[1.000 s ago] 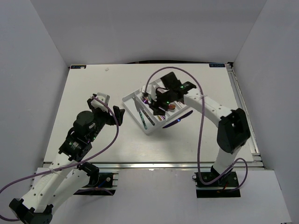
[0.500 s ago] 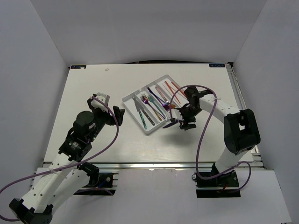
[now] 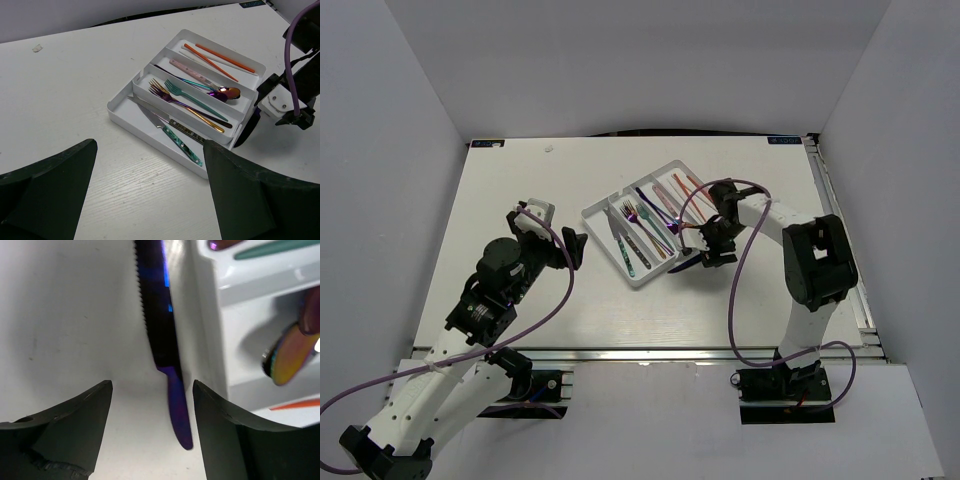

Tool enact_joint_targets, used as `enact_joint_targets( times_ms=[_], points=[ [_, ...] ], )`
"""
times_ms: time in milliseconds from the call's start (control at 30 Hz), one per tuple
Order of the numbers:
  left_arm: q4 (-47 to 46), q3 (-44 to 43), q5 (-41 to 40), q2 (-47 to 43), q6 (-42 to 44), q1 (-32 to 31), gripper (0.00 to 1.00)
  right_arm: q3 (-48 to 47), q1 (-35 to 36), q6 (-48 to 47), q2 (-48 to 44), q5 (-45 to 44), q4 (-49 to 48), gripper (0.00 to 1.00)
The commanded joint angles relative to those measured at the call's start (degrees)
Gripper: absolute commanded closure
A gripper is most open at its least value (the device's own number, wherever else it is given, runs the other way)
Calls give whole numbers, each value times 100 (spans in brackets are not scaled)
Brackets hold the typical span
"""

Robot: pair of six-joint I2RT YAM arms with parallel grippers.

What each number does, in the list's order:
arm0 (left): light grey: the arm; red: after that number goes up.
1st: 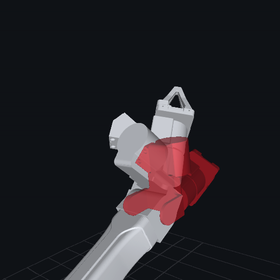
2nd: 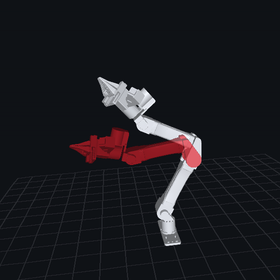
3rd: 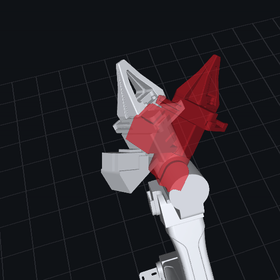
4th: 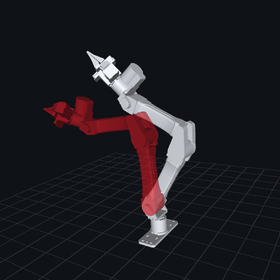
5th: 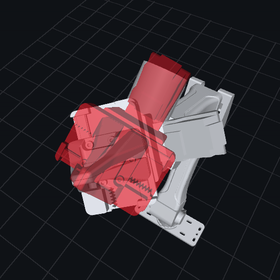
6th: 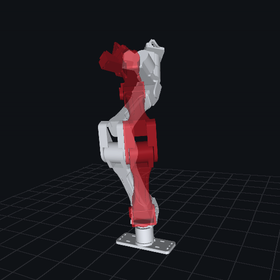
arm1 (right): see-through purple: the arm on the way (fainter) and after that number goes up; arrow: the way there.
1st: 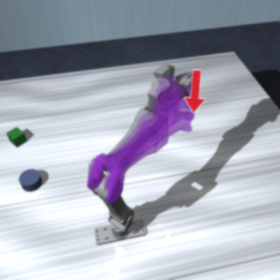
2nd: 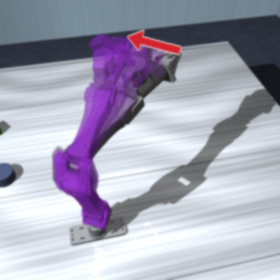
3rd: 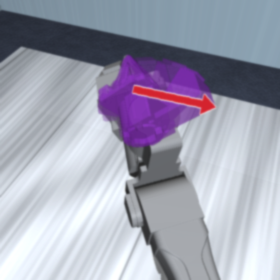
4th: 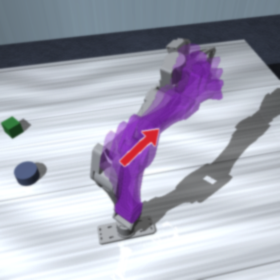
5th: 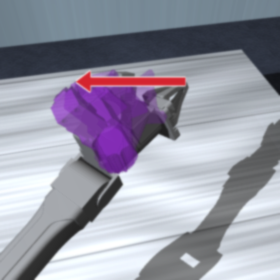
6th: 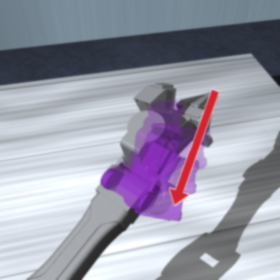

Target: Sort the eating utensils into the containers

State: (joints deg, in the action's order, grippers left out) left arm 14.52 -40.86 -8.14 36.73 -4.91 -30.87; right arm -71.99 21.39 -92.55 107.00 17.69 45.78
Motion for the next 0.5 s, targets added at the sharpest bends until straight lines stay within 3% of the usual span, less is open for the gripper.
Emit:
enact_joint_targets(
  times_ms=[0, 167, 467],
  points=[
    [-99, 26, -29, -70, 77, 11, 2, -255, -91, -158, 66, -73, -148, 28],
    [-99, 26, -29, -61, 60, 20, 2, -237, -100, -219, 286, -222, -148, 33],
    [-108, 34, -65, -43, 69, 11, 2, -123, -100, -114, 515, -205, -34, 52]
  ],
)
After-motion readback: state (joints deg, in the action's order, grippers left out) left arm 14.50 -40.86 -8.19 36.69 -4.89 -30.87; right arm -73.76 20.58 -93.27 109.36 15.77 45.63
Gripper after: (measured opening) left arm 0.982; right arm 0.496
